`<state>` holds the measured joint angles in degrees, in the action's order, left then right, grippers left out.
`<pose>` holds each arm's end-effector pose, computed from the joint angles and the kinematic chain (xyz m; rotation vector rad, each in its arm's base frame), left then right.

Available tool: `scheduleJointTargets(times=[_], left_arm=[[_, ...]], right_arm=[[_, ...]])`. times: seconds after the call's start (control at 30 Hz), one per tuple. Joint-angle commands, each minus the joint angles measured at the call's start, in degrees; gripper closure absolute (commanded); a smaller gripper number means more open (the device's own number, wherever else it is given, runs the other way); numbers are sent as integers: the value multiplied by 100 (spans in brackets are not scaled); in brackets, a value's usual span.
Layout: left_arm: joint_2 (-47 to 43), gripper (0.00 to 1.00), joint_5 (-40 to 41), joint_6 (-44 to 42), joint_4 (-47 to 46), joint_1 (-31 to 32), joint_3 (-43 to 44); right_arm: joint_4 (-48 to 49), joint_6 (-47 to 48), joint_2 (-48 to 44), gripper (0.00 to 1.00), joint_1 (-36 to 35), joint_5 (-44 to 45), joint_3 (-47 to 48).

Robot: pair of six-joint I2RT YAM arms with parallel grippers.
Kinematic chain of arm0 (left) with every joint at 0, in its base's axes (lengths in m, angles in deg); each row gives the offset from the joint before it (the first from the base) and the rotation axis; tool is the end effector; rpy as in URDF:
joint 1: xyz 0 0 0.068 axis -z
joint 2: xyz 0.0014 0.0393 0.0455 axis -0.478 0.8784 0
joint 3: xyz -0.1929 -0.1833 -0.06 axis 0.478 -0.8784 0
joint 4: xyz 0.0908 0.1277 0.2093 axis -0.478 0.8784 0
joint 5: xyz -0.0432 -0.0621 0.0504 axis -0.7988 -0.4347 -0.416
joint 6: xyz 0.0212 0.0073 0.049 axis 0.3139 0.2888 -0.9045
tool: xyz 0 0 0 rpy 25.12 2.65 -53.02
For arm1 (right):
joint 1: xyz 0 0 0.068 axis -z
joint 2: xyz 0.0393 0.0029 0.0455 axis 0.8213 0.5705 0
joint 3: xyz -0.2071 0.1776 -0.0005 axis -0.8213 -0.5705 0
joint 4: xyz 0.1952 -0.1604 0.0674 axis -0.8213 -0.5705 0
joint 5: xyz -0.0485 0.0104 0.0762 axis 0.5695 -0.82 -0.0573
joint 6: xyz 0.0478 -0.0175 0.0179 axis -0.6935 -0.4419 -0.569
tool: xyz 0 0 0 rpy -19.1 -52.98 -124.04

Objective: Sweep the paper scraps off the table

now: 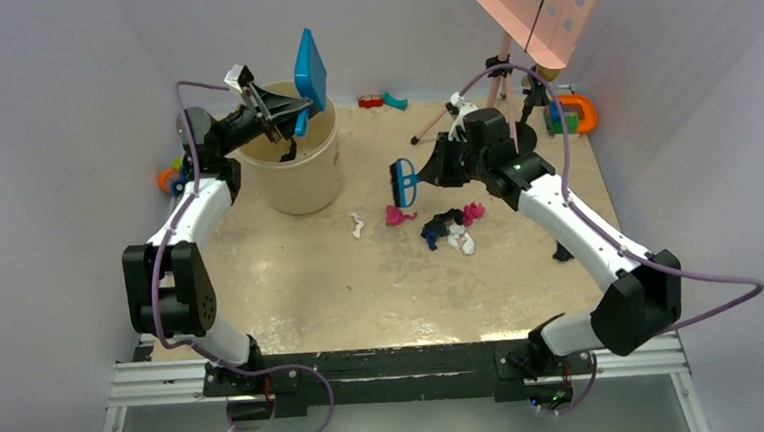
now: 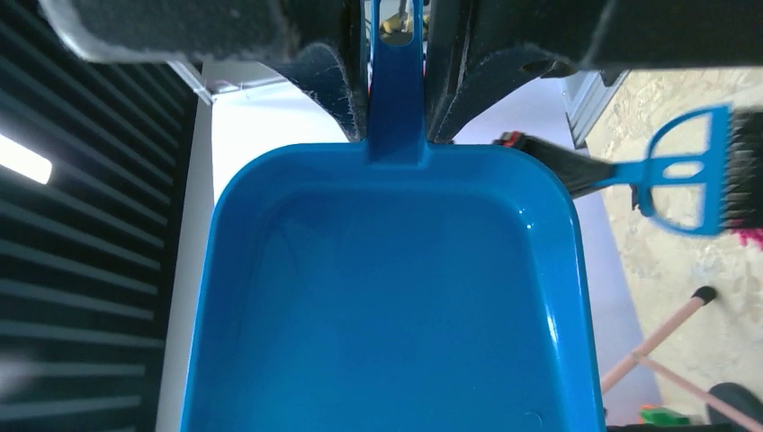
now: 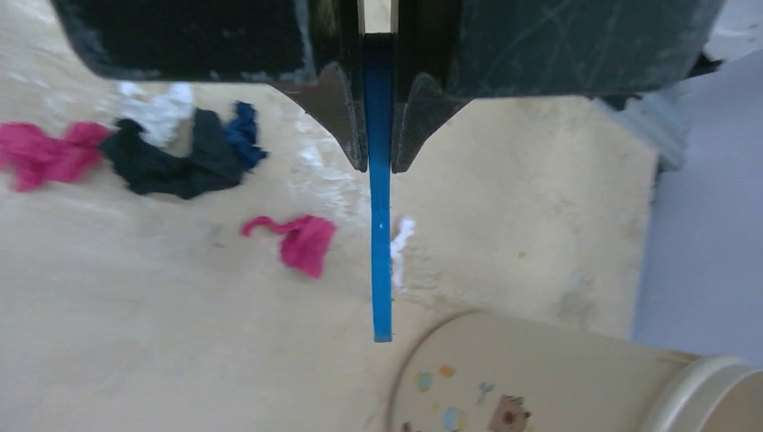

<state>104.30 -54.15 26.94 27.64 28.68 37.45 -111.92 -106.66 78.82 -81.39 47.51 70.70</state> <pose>0.3592 -0.0317 0.3618 -0.4900 1.7636 -2.1228 0.2759 0.1411 0.3447 -0.0743 2.2238 0.6670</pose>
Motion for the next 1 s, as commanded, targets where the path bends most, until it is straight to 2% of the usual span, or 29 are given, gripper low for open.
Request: scheduleJointTargets(times=[0.0,0.07,0.17,0.27,0.37,0.43,0.5,0.53,0.57,0.67,0.77,0.97], left_arm=[[-74,100,-157,1036,-1605,-12,-83],[-182,100,-234,866,-1476,-12,-104],[-427,100,-422,389,-1072,-12,-53],[-865,100,-685,-664,127,-12,102],[-1417,98,-676,-2663,2687,68,414],[-1747,96,-330,-4471,5118,177,946],[-1847,96,394,-5968,7125,375,1547],[-1854,96,688,-6625,7738,497,1808],[-1847,97,922,-6870,8187,615,1938],[-1823,98,1583,-7635,9103,949,2017],[-1834,100,2182,-7972,9493,1201,1858],[-2085,100,3057,-8176,9638,1794,1392]], right_arm=[[1467,-1273,439,100,-67,-1960,-364],[1793,-1563,806,100,-194,-2147,-396],[1953,-1767,1222,100,-478,-1920,-291],[2154,-2017,1618,100,-673,-1644,-255],[2316,-2287,2000,100,-727,-1413,-259],[2232,-2372,2231,100,-735,-1248,-192],[1615,-2445,2367,100,-745,-655,-20],[1084,-2505,2427,100,-744,-197,140],[549,-2579,2463,100,-745,207,302],[-701,-2687,2491,100,-672,1354,694],[-1777,-2849,2300,100,-583,2209,841],[-2274,-2658,1234,100,-515,2932,343]])
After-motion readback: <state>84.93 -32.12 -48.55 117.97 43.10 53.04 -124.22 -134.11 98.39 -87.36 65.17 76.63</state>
